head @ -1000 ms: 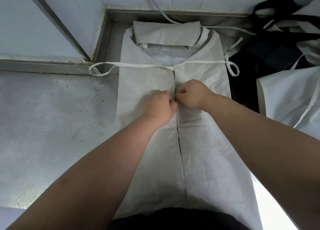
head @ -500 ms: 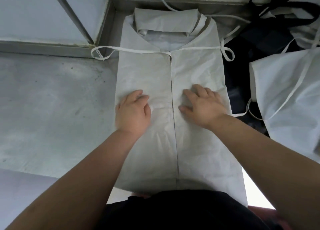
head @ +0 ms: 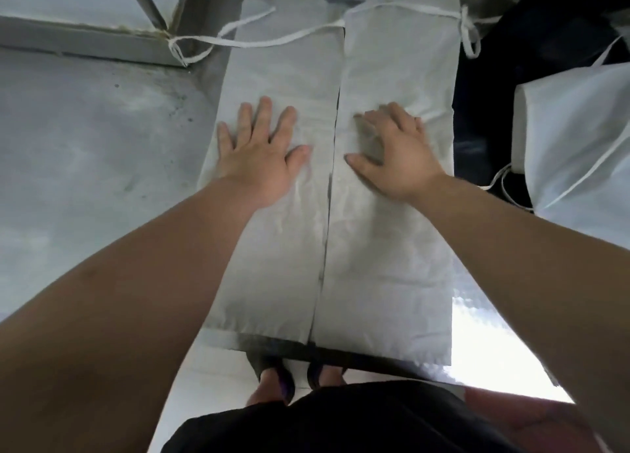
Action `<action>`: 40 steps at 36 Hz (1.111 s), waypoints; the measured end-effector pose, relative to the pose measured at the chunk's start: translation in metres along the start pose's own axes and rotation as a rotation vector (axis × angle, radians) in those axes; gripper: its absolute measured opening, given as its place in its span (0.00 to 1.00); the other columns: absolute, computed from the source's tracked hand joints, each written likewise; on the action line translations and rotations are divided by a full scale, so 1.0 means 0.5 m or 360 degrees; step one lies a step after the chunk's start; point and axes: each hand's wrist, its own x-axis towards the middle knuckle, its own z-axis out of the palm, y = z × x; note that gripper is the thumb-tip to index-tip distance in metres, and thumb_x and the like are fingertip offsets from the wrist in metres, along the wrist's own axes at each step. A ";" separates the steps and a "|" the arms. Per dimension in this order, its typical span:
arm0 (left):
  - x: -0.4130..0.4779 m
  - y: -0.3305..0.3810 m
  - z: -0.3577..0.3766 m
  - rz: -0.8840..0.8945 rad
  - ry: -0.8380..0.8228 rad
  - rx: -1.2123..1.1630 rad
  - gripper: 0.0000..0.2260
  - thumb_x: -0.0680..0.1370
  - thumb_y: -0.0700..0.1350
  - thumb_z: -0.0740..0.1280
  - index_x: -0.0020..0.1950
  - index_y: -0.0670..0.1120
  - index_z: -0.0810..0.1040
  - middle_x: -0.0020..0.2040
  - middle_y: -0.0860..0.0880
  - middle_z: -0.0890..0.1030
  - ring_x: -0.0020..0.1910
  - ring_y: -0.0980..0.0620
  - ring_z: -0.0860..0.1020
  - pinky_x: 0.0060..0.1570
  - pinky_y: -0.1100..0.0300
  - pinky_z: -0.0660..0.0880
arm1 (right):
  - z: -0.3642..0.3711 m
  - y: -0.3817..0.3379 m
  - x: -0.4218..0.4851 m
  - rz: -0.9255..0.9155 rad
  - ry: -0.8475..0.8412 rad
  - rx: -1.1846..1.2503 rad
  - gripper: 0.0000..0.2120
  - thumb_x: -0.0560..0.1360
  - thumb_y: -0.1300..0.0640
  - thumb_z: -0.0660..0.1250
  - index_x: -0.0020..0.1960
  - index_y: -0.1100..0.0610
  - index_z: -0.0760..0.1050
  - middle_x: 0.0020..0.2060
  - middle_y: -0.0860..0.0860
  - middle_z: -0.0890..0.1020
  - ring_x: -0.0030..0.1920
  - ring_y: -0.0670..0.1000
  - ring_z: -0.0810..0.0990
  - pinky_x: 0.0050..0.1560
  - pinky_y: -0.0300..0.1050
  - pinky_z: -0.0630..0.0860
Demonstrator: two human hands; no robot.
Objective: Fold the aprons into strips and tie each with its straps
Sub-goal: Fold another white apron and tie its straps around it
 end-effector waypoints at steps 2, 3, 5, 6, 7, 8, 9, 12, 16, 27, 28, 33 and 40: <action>-0.015 0.004 0.001 0.0009 0.0092 0.0048 0.27 0.80 0.62 0.44 0.77 0.54 0.44 0.78 0.48 0.38 0.76 0.44 0.38 0.72 0.41 0.40 | -0.001 0.000 -0.024 0.0047 0.0084 -0.0129 0.28 0.75 0.42 0.64 0.71 0.52 0.65 0.72 0.55 0.63 0.72 0.56 0.58 0.72 0.45 0.51; -0.025 0.010 0.007 0.0027 0.0164 0.0053 0.27 0.81 0.61 0.46 0.78 0.53 0.48 0.78 0.47 0.41 0.76 0.44 0.42 0.72 0.43 0.42 | 0.003 0.000 -0.033 0.0074 0.0130 -0.0249 0.25 0.76 0.42 0.63 0.69 0.53 0.68 0.68 0.55 0.67 0.69 0.57 0.63 0.68 0.46 0.54; -0.056 0.018 0.014 0.0111 0.0344 -0.0026 0.23 0.81 0.56 0.54 0.75 0.51 0.61 0.77 0.46 0.52 0.74 0.44 0.53 0.68 0.48 0.51 | 0.016 -0.013 -0.051 0.0148 0.0141 -0.0396 0.20 0.78 0.43 0.60 0.61 0.56 0.73 0.59 0.55 0.75 0.59 0.59 0.71 0.57 0.48 0.61; -0.073 0.023 0.018 0.0160 0.0421 -0.0109 0.20 0.80 0.53 0.57 0.71 0.50 0.67 0.74 0.46 0.59 0.70 0.43 0.59 0.64 0.51 0.56 | 0.021 -0.023 -0.060 0.0197 0.0104 -0.0368 0.17 0.78 0.44 0.59 0.56 0.57 0.74 0.54 0.55 0.77 0.54 0.59 0.73 0.51 0.48 0.64; -0.090 0.026 0.017 0.0196 0.0468 -0.0205 0.17 0.79 0.49 0.60 0.67 0.48 0.72 0.71 0.45 0.64 0.67 0.43 0.63 0.61 0.52 0.59 | 0.026 -0.035 -0.071 0.0258 0.0065 -0.0282 0.16 0.79 0.44 0.58 0.52 0.57 0.73 0.49 0.54 0.78 0.49 0.58 0.74 0.45 0.46 0.66; -0.107 0.030 0.015 0.0208 0.0466 -0.0316 0.15 0.78 0.47 0.62 0.64 0.46 0.74 0.67 0.44 0.68 0.63 0.42 0.67 0.58 0.52 0.63 | 0.030 -0.047 -0.083 0.0322 0.0025 -0.0172 0.15 0.78 0.44 0.58 0.48 0.56 0.72 0.45 0.53 0.78 0.46 0.56 0.74 0.41 0.44 0.66; -0.124 0.034 0.013 0.0191 0.0410 -0.0426 0.14 0.77 0.46 0.62 0.62 0.45 0.75 0.64 0.44 0.69 0.60 0.42 0.69 0.56 0.52 0.66 | 0.034 -0.058 -0.097 0.0373 0.0001 -0.0065 0.14 0.78 0.44 0.58 0.46 0.55 0.71 0.42 0.52 0.77 0.44 0.55 0.74 0.39 0.43 0.66; -0.164 0.040 0.014 0.0077 0.0134 -0.0598 0.15 0.76 0.49 0.64 0.61 0.45 0.72 0.61 0.44 0.70 0.57 0.43 0.72 0.52 0.55 0.69 | 0.044 -0.079 -0.131 0.0487 -0.0049 0.0121 0.13 0.77 0.47 0.60 0.40 0.56 0.69 0.38 0.51 0.76 0.43 0.55 0.75 0.37 0.43 0.69; -0.210 0.030 0.021 0.0121 0.0040 -0.0606 0.15 0.75 0.53 0.67 0.56 0.45 0.75 0.59 0.46 0.70 0.60 0.46 0.70 0.56 0.58 0.66 | 0.045 -0.091 -0.183 0.0606 -0.0170 0.0187 0.17 0.75 0.46 0.63 0.33 0.54 0.64 0.31 0.49 0.71 0.37 0.53 0.73 0.31 0.42 0.66; -0.319 0.035 0.058 0.0181 0.0087 -0.0482 0.17 0.73 0.53 0.67 0.59 0.49 0.74 0.62 0.49 0.67 0.63 0.47 0.64 0.60 0.59 0.61 | 0.091 -0.126 -0.304 0.0615 -0.0325 0.0151 0.15 0.73 0.47 0.68 0.37 0.55 0.67 0.35 0.48 0.74 0.35 0.48 0.72 0.33 0.41 0.67; -0.326 0.037 0.061 0.0167 0.0061 -0.0466 0.17 0.73 0.54 0.67 0.60 0.49 0.73 0.61 0.49 0.67 0.63 0.47 0.65 0.59 0.58 0.62 | 0.092 -0.131 -0.307 0.0607 -0.0324 0.0110 0.13 0.73 0.48 0.67 0.40 0.56 0.69 0.38 0.49 0.75 0.39 0.50 0.73 0.37 0.42 0.69; -0.346 0.037 0.070 0.0264 -0.0008 -0.0419 0.21 0.71 0.58 0.67 0.58 0.48 0.72 0.60 0.48 0.67 0.62 0.46 0.65 0.59 0.58 0.62 | 0.092 -0.141 -0.307 0.0618 -0.0350 -0.0019 0.12 0.74 0.51 0.65 0.38 0.58 0.70 0.36 0.51 0.73 0.40 0.52 0.72 0.35 0.42 0.66; -0.351 0.044 0.067 0.0282 0.0014 -0.0238 0.24 0.74 0.63 0.63 0.60 0.46 0.74 0.61 0.48 0.68 0.62 0.47 0.67 0.57 0.58 0.63 | 0.094 -0.147 -0.312 0.0541 -0.0435 -0.0120 0.15 0.76 0.57 0.59 0.31 0.56 0.63 0.30 0.51 0.68 0.33 0.52 0.68 0.27 0.41 0.60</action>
